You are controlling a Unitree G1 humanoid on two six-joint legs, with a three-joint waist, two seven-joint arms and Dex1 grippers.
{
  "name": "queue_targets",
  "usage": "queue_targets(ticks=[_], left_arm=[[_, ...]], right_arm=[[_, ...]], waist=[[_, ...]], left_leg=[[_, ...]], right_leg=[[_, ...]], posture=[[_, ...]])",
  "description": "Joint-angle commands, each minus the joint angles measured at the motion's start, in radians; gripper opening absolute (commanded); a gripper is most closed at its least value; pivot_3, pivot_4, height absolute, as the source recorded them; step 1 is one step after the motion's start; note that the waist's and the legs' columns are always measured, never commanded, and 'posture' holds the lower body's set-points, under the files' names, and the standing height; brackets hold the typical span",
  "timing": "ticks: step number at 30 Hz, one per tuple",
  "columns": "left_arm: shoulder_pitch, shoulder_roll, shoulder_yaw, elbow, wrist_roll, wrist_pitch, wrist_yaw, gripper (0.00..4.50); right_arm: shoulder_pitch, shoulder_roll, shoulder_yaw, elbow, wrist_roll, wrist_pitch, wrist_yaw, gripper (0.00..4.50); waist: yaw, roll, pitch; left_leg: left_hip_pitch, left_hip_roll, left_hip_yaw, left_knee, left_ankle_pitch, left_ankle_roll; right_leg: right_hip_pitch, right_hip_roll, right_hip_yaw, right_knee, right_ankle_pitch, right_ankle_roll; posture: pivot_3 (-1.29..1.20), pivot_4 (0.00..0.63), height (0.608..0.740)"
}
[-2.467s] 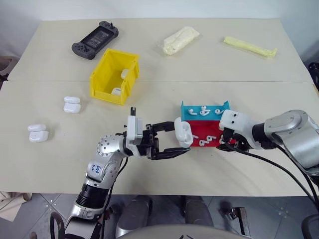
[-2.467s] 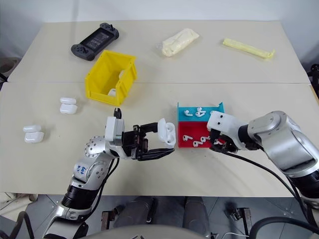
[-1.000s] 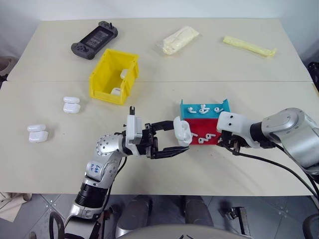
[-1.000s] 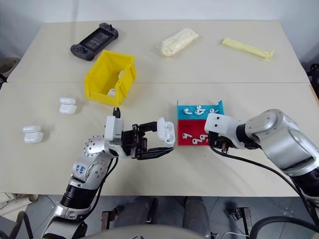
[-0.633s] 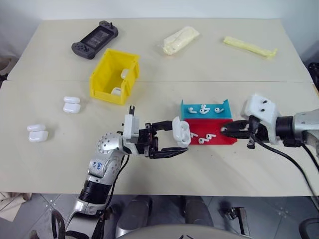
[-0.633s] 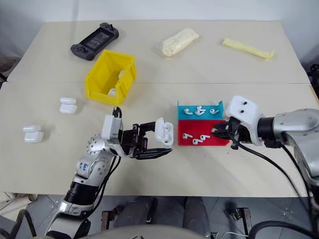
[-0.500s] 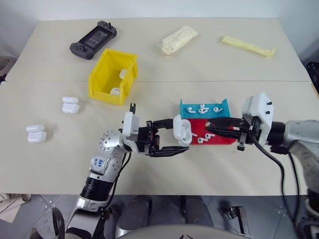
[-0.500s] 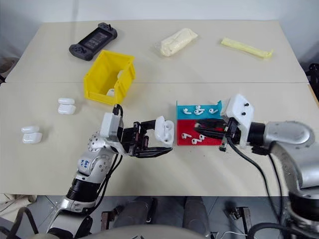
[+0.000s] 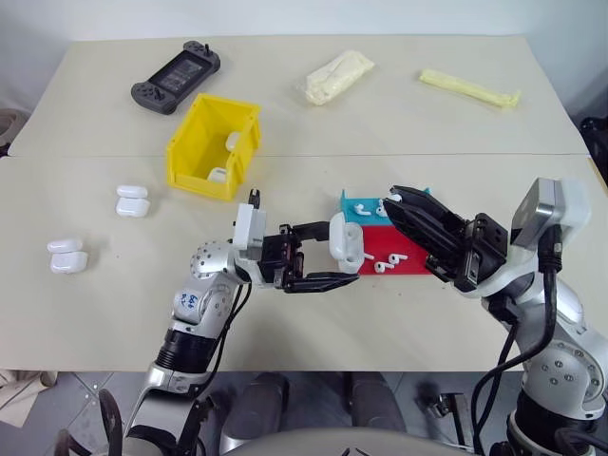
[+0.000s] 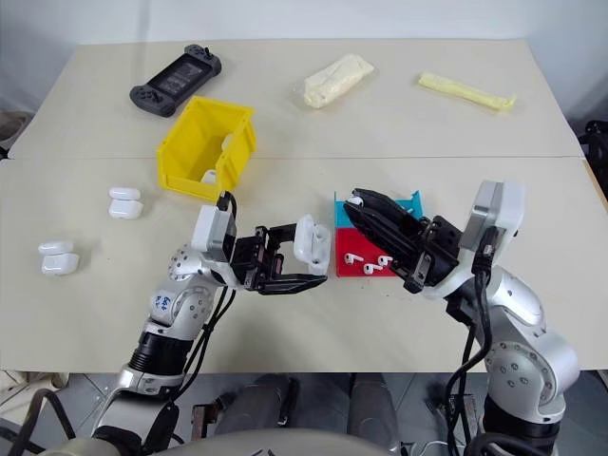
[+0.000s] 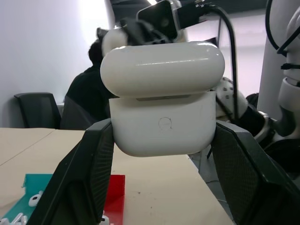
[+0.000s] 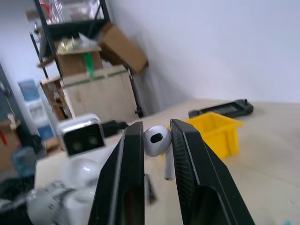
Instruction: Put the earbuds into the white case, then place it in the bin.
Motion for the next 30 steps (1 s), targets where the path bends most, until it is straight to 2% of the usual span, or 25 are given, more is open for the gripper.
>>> queue_targets(ticks=[1, 15, 30], left_arm=[[-0.011, 0.008, 0.007, -0.018, -0.009, 0.01, -0.006, 2.76], [-0.028, 0.007, 0.007, -0.059, -0.022, 0.059, 0.003, 2.76], [-0.044, -0.011, 0.016, -0.071, -0.025, 0.063, 0.018, 2.76]], right_arm=[[0.024, 0.005, 0.046, -0.051, 0.039, -0.038, -0.018, 0.45], [0.045, 0.073, 0.219, 0.056, -0.075, -0.188, -0.033, 0.45], [0.068, 0.05, 0.261, 0.116, -0.083, -0.206, -0.009, 0.45]], waist=[[-0.002, 0.0, 0.0], [-0.002, 0.0, 0.0], [-0.002, 0.0, 0.0]], left_leg=[[0.0, 0.0, 0.0, 0.0, 0.0, 0.0], [0.0, 0.0, 0.0, 0.0, 0.0, 0.0], [0.0, 0.0, 0.0, 0.0, 0.0, 0.0]], right_leg=[[0.0, 0.0, 0.0, 0.0, 0.0, 0.0], [0.0, 0.0, 0.0, 0.0, 0.0, 0.0], [0.0, 0.0, 0.0, 0.0, 0.0, 0.0]], posture=[[0.0, 0.15, 0.74], [0.0, 0.15, 0.74], [0.0, 0.15, 0.74]])
